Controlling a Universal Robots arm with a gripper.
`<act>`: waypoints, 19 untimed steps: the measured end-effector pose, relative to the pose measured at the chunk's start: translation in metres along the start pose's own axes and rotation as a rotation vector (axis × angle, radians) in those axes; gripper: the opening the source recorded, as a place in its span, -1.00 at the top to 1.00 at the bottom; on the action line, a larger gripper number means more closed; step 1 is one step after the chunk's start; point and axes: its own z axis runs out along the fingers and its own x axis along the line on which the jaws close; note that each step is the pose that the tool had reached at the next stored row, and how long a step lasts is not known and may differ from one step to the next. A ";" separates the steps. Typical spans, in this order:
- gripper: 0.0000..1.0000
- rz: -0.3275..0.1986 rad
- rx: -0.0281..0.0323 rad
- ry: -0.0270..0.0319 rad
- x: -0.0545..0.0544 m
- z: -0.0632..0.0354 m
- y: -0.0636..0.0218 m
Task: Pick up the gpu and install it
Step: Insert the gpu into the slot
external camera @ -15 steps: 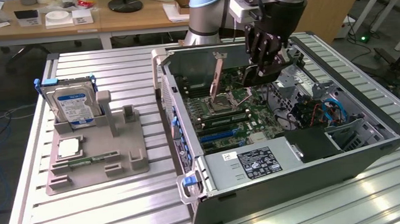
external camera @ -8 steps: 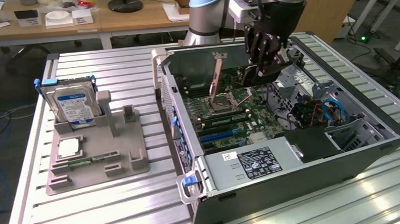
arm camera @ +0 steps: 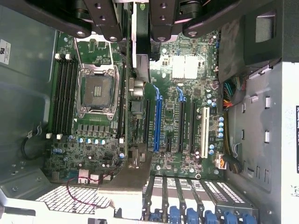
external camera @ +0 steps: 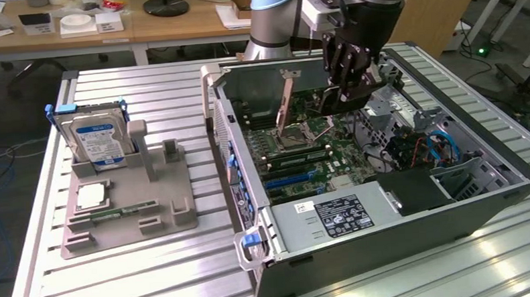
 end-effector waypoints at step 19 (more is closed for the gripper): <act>0.46 0.000 0.0001 -0.0001 0.000 0.0003 0.0048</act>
